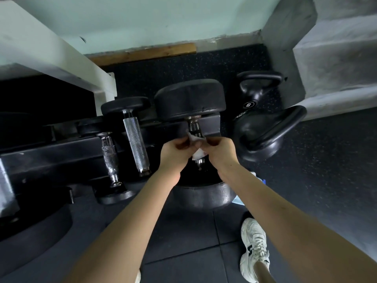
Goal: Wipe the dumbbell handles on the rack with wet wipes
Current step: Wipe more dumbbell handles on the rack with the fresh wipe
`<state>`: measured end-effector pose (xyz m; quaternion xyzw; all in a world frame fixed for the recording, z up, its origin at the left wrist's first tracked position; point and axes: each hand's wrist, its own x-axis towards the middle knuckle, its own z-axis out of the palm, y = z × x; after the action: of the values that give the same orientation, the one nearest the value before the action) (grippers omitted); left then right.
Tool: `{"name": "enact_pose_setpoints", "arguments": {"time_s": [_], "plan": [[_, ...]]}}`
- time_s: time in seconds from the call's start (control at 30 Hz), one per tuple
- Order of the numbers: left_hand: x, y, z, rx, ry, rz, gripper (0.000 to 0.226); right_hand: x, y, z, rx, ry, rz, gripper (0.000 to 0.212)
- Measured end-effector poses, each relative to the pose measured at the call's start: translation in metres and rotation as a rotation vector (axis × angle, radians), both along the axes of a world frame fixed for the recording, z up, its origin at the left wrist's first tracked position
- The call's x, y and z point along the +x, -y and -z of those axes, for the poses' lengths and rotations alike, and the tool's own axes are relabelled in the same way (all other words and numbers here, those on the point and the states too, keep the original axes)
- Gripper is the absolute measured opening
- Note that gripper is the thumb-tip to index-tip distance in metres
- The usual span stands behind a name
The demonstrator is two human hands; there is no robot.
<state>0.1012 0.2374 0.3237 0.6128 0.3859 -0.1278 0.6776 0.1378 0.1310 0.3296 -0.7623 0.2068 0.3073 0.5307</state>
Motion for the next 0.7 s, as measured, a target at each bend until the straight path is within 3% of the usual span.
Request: {"name": "enact_pose_setpoints", "arguments": {"time_s": [0.07,0.2,0.3,0.6,0.7], "plan": [[0.003,-0.005,0.0,-0.139,-0.017,-0.012,0.029,0.001,0.0,0.0,0.041,0.003,0.033,0.01],[0.017,-0.009,-0.006,-0.29,0.043,-0.131,0.01,0.015,-0.014,0.002,0.08,0.028,0.121,0.004],[0.025,-0.01,-0.006,-0.206,0.012,-0.191,0.008,0.026,-0.023,0.004,0.08,0.077,0.107,0.007],[0.008,-0.006,-0.008,-0.023,-0.082,0.032,0.011,0.009,-0.002,0.011,-0.053,0.099,-0.055,0.016],[0.026,-0.008,-0.01,-0.048,-0.075,-0.074,0.009,0.03,-0.012,0.009,-0.011,0.055,0.009,0.008]]}}
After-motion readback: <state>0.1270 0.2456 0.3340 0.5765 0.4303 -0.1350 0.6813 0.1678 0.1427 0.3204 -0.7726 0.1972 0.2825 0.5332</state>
